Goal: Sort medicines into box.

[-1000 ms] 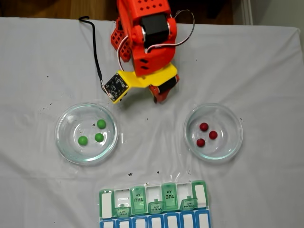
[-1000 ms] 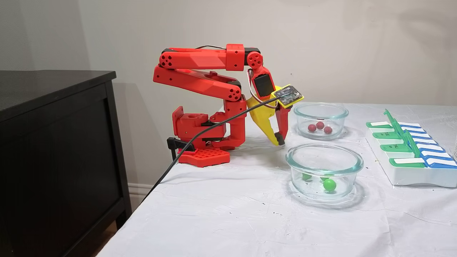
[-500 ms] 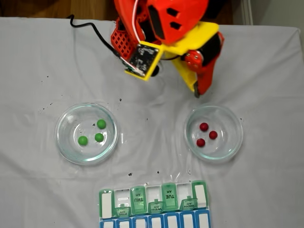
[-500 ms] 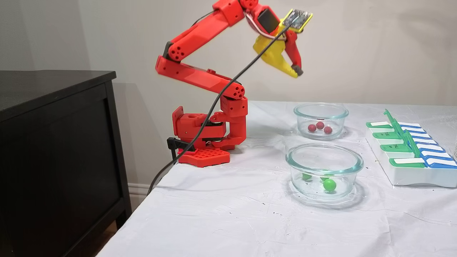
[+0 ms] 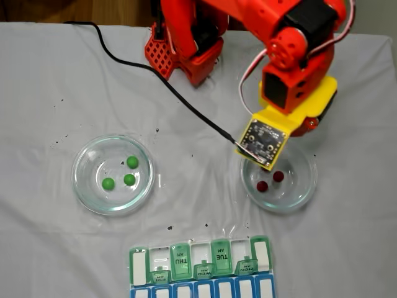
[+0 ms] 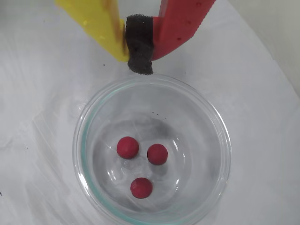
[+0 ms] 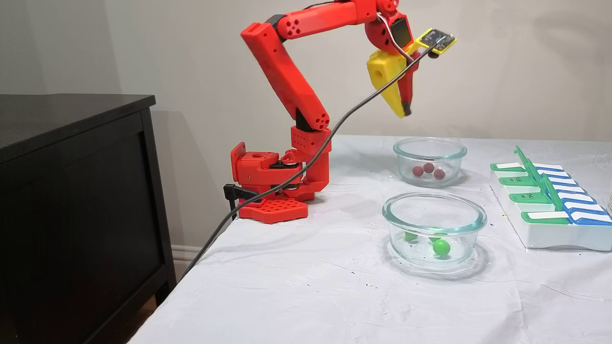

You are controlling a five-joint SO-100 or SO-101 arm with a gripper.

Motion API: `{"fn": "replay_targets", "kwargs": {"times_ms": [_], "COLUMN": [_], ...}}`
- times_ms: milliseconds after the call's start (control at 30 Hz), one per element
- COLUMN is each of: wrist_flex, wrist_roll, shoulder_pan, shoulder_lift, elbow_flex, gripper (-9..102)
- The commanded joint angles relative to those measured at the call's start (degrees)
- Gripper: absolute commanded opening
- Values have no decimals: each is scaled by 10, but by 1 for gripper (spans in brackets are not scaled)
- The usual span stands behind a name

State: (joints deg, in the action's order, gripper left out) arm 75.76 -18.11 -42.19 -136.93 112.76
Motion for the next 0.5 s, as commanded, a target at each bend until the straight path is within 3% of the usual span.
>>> {"fn": "replay_targets", "kwargs": {"times_ms": [0, 467], "wrist_flex": [-22, -72], "wrist_roll": [-2, -39], "shoulder_pan": [-3, 36], "shoulder_lift": [29, 166], "elbow_flex": [-59, -131], "gripper": [0, 0]}}
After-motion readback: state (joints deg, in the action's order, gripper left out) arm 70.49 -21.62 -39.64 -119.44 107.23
